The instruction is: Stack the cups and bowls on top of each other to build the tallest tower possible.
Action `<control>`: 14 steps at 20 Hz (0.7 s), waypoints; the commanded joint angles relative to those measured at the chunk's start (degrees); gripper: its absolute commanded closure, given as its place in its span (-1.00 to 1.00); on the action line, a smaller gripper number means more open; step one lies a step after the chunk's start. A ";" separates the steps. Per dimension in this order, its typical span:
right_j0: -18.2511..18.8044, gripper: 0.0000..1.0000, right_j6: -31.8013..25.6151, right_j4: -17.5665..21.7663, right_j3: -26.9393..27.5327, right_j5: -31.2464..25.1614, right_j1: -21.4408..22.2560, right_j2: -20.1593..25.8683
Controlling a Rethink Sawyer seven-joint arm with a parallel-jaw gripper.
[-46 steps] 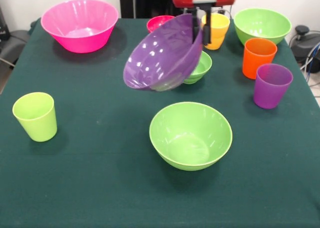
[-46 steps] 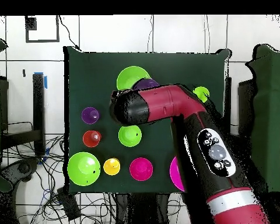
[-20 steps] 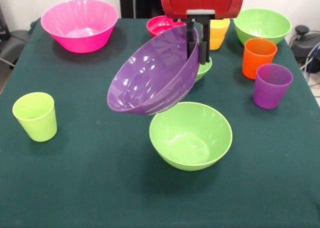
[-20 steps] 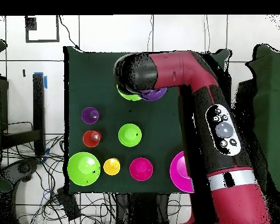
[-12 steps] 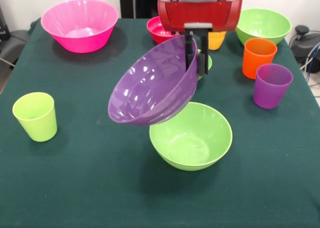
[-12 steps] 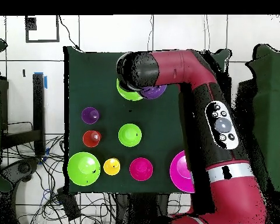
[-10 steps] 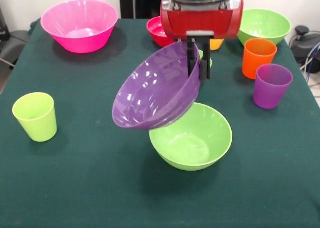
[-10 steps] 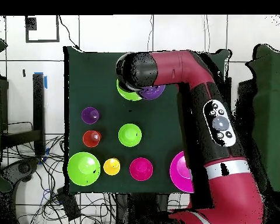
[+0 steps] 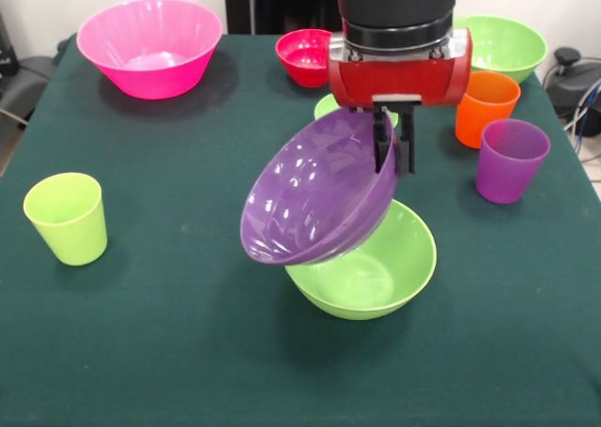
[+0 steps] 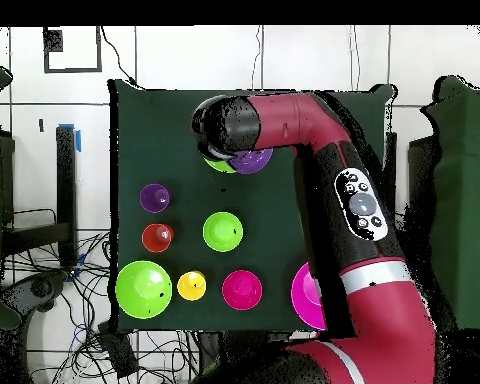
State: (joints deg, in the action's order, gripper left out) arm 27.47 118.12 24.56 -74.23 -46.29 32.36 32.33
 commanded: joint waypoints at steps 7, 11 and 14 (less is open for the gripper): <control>-1.36 1.00 -5.17 1.96 2.00 3.42 -2.09 0.72; -1.46 1.00 -5.01 2.55 2.05 4.16 -2.60 0.37; -1.45 1.00 -4.68 2.92 1.89 5.06 -2.99 0.10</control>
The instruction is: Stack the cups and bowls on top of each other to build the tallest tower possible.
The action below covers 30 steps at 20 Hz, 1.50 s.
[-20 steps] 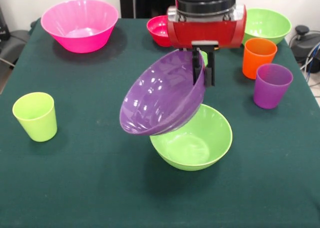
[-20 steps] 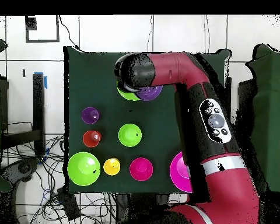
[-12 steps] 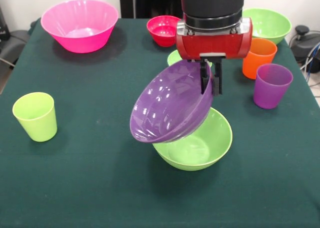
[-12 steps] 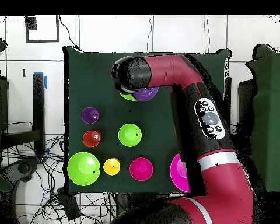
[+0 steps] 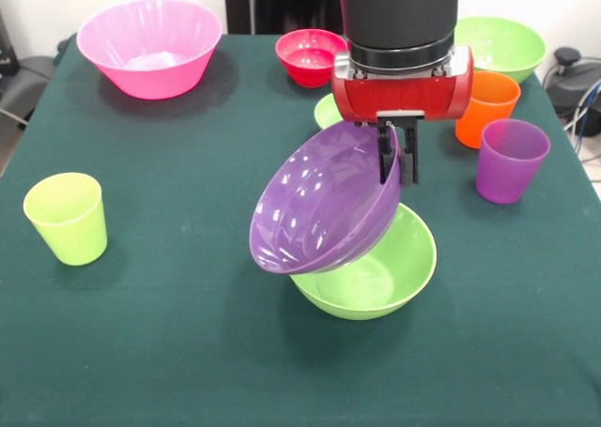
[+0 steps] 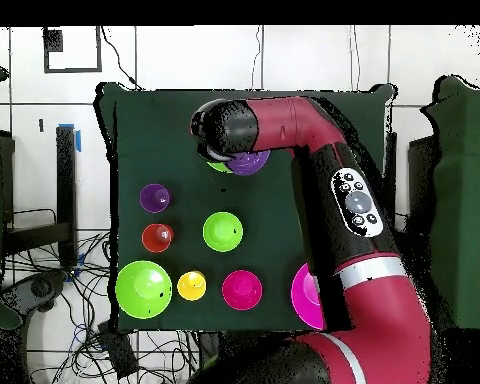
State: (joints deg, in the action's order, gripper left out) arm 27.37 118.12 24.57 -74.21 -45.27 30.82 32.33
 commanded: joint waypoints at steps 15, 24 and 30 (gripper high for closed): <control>-2.07 1.00 -3.45 3.13 1.67 5.76 -1.69 -1.11; -2.03 1.00 -2.80 3.25 0.87 6.44 -1.30 -1.67; -2.25 1.00 -2.41 3.33 0.66 6.16 -1.10 -2.03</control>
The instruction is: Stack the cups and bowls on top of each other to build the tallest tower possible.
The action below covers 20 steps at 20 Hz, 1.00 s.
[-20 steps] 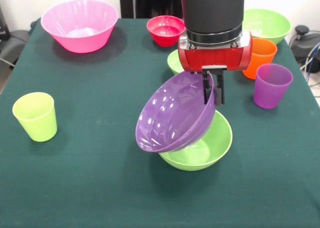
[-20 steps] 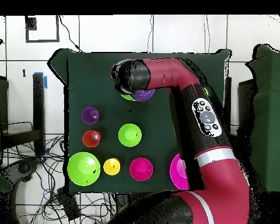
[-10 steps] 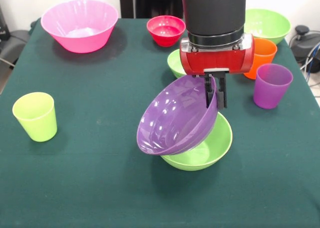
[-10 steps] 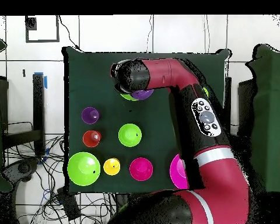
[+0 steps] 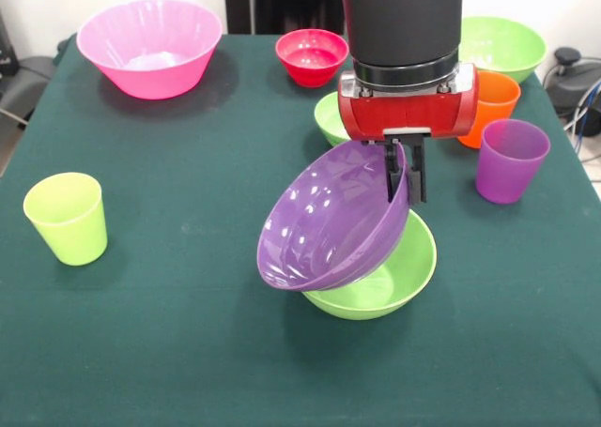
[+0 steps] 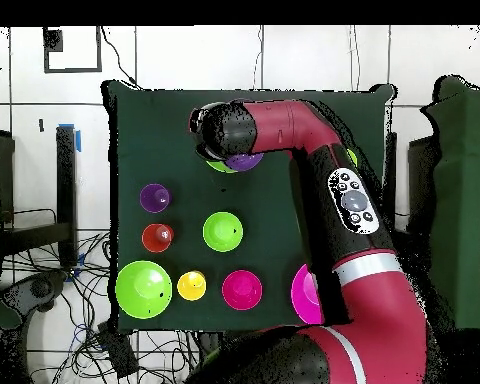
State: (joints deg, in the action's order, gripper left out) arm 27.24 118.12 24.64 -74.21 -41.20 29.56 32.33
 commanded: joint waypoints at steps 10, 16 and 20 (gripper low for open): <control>-1.95 1.00 -1.50 3.46 -0.61 3.54 0.67 -2.30; -1.99 1.00 -1.45 3.49 -0.61 3.59 0.64 -2.33; -2.00 1.00 -1.50 3.47 -0.51 3.43 0.66 -2.28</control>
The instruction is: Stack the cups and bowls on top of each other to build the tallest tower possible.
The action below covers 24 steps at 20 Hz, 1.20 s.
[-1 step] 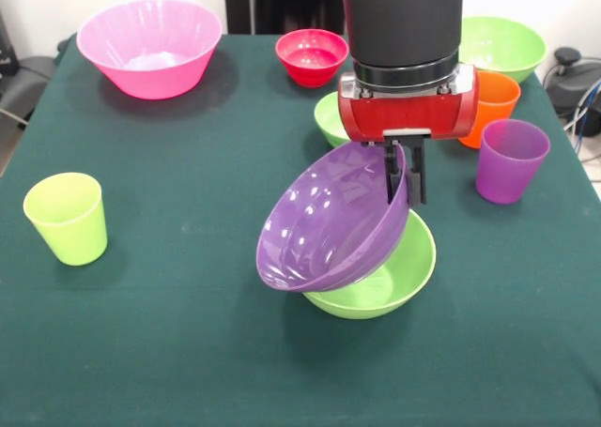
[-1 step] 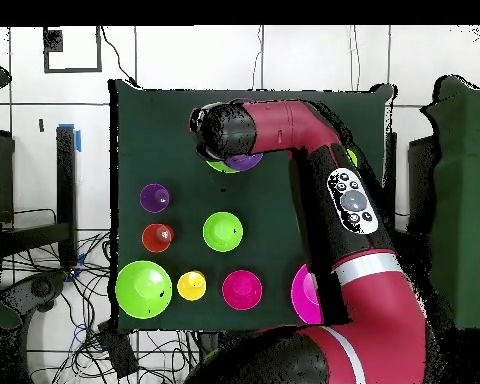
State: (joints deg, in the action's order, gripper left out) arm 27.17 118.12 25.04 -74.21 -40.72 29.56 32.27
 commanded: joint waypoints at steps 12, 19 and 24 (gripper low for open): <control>-2.21 -1.00 -0.02 2.73 -1.57 2.29 1.22 -2.93; -2.33 -1.00 0.06 3.05 -1.10 3.48 1.14 -2.93; -2.40 -1.00 -0.18 3.12 -0.81 3.60 0.94 -2.95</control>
State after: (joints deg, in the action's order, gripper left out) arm 26.98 118.12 25.28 -74.21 -40.16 29.84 31.89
